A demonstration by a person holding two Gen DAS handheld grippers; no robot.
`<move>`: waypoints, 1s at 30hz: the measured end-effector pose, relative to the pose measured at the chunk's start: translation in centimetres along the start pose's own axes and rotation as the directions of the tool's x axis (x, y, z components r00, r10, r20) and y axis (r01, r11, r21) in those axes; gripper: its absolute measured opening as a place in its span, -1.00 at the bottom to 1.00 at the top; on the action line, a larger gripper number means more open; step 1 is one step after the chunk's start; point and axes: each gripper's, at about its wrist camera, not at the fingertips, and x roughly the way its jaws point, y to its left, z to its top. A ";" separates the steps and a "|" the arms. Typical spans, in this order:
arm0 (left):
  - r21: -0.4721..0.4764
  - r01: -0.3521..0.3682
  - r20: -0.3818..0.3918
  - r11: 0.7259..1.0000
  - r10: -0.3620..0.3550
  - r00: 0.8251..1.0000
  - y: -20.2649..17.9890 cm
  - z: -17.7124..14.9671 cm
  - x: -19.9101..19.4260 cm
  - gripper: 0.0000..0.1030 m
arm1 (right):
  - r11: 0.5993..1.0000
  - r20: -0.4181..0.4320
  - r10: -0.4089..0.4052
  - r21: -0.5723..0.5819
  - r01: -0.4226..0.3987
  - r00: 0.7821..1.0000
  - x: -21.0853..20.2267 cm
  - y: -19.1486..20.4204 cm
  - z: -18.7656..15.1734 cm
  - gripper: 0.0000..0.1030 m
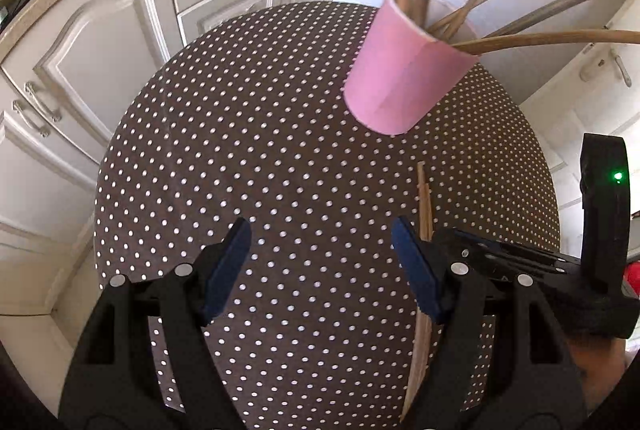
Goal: Organize utensils
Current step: 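Move both open grippers down to the last sticks on the table, then close the left gripper on a wooden stick while the right gripper grasps one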
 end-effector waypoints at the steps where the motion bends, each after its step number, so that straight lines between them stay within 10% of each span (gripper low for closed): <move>1: -0.003 0.000 0.001 1.000 0.000 1.000 0.2 0.0 0.0 0.40 | 1.000 -0.003 -0.004 -0.002 0.004 1.000 0.1 0.1 0.1 -0.76; 30: -0.005 0.017 -0.063 1.000 -0.017 0.998 -1.0 0.5 1.9 0.40 | 0.998 -0.037 -0.031 -0.052 0.029 0.999 2.6 2.5 2.8 -0.92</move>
